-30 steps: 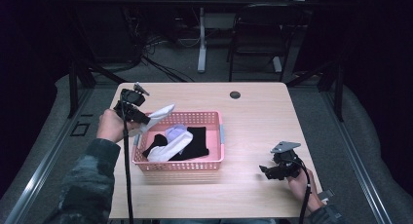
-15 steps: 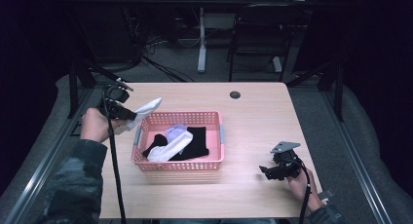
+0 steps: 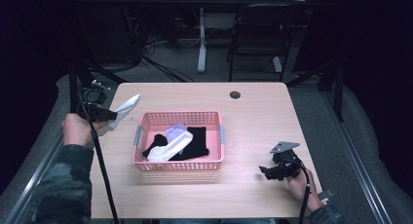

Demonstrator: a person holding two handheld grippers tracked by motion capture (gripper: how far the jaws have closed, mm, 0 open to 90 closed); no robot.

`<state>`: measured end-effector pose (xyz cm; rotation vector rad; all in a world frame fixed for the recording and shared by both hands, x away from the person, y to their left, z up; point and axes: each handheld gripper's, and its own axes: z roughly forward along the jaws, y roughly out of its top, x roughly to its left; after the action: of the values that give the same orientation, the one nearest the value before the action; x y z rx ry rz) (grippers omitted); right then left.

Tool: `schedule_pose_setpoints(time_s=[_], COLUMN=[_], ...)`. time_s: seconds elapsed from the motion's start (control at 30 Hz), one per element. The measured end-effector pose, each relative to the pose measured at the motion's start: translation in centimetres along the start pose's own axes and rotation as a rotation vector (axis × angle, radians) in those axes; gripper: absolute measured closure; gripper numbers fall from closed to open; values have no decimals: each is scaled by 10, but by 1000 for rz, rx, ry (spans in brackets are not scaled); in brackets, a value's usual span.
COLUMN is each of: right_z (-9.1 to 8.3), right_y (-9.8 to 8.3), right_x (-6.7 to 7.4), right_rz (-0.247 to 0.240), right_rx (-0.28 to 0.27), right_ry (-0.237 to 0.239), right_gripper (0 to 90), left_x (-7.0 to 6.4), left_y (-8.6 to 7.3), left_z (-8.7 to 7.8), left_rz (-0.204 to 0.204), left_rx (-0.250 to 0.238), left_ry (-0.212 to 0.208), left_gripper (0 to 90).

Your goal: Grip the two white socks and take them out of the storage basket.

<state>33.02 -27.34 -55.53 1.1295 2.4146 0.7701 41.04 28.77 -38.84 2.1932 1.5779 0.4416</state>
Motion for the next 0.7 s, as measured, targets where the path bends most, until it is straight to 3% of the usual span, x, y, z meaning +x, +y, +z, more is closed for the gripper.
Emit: schedule_pose_setpoints(time_s=[0.4,0.7], right_z=[0,1], right_y=[0,0], right_x=[0,0], right_rz=[2,3], right_rx=[3,12], right_ry=[6,4], right_gripper=[166,166], left_x=[25,33], left_y=[-21,-37], left_z=[23,49], left_rz=[-91,-124], left_rx=[42,82], left_ry=[23,36], left_gripper=[851,850])
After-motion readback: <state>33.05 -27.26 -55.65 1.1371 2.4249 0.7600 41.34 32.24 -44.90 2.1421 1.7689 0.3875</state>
